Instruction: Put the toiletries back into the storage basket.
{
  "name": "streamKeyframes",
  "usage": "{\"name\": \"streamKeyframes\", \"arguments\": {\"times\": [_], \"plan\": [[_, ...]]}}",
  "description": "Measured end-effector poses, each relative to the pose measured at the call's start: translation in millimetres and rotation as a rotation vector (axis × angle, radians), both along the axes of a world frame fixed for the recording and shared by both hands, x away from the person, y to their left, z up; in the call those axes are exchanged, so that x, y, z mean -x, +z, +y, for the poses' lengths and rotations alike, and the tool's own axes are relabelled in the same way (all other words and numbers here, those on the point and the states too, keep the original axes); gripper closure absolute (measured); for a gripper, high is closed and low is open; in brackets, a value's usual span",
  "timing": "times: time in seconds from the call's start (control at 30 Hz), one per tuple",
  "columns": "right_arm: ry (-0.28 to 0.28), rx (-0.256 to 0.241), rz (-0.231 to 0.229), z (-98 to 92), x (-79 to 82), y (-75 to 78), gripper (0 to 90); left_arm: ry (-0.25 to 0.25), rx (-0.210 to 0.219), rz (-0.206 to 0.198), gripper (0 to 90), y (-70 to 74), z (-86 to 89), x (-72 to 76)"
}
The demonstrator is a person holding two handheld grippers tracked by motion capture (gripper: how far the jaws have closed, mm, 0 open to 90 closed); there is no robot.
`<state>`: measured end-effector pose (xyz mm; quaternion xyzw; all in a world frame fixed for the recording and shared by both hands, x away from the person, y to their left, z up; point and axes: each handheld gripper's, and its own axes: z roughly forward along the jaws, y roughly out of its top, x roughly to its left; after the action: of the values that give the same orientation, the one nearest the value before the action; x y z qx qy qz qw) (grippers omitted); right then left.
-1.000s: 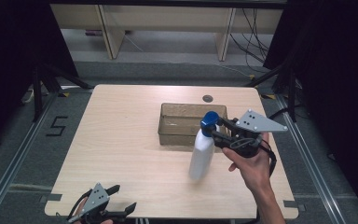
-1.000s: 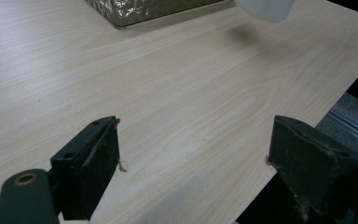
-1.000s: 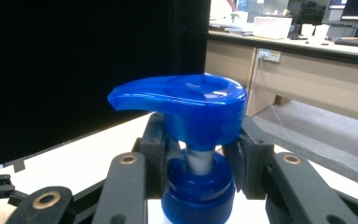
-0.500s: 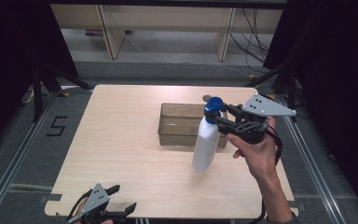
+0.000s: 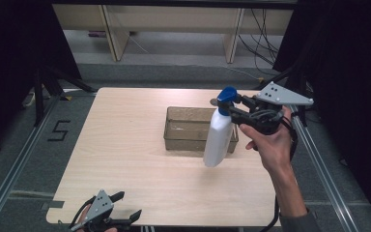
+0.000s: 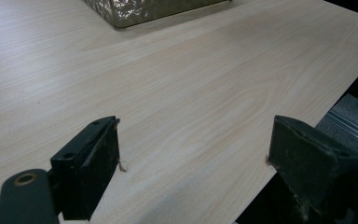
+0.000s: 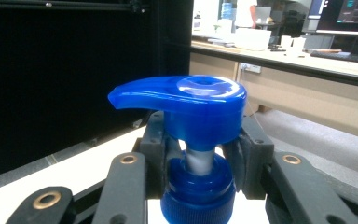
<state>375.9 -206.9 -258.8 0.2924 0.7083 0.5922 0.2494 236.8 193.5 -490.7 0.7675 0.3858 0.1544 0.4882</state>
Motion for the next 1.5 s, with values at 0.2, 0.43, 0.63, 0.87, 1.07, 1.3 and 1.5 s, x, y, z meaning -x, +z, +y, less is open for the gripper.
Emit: {"name": "streamKeyframes", "arguments": {"times": [0.2, 0.43, 0.63, 0.87, 1.07, 1.3, 1.5], "plan": [[-0.024, -0.013, 0.006, -6.8, -11.8, 10.8, 62.4, -0.001, -0.003, -0.001, 15.5, -0.3, 0.1, -0.3], [-0.063, -0.011, 0.000, -13.4, -24.9, 16.8, 62.9, -0.003, 0.004, -0.004, 15.5, -1.0, 0.2, -0.8], [-0.071, -0.028, 0.014, -16.1, -34.8, 15.5, 65.8, -0.001, 0.004, -0.004, 15.5, -1.1, 0.0, -0.7], [-0.103, -0.024, 0.020, -19.5, -43.6, 17.1, 65.8, -0.001, 0.005, -0.003, 15.5, -1.3, -0.2, -0.8], [-0.113, -0.047, 0.009, -21.3, -53.5, 20.2, 65.8, -0.003, -0.001, -0.002, 15.5, -1.0, 0.9, -0.9], [-0.118, -0.046, 0.008, -19.3, -60.1, 21.4, 65.8, -0.002, 0.000, -0.003, 15.5, -1.2, 0.5, -0.9], [-0.131, -0.037, 0.021, -17.0, -72.4, 15.9, 65.8, -0.004, 0.000, -0.001, 15.5, -1.0, 0.7, -0.9]]}}
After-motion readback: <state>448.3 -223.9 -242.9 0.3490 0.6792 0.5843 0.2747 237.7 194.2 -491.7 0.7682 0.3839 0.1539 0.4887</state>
